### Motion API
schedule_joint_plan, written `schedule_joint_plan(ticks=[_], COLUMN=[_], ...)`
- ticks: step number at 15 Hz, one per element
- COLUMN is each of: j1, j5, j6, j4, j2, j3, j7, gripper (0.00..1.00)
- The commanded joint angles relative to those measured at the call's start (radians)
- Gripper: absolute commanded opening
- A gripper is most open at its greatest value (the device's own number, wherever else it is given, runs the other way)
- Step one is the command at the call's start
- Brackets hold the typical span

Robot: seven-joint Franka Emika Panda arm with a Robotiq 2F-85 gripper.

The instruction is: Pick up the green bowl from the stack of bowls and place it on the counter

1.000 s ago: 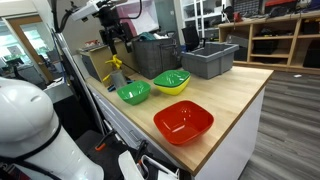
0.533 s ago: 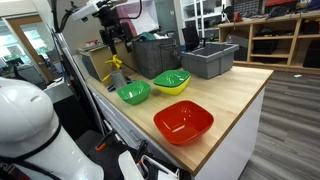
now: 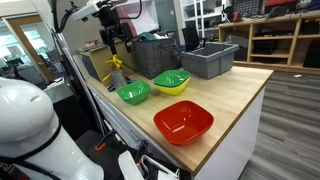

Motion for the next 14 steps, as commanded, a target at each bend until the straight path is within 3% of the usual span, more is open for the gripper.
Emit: schedule_joint_plan(ticks=[1,8,9,10,14], j1=[-0.005,-0.006,-0.008,-0.023,-0.045], j5=[0.003,0.005,0.010,-0.003,-0.001], j6=[-0.002,-0.006,0.019,-0.009,0.041], j4=[0.002,0.009,0.036,0.043,0.105], j2=[0.000,0.014,0.059,0.022,0.110], j3=[0.004,0.008,-0.018,-0.050,-0.099], j7=[-0.002,0.009,-0.027,-0.067,-0.100], gripper=[1.00,1.00,1.00,1.00,1.00])
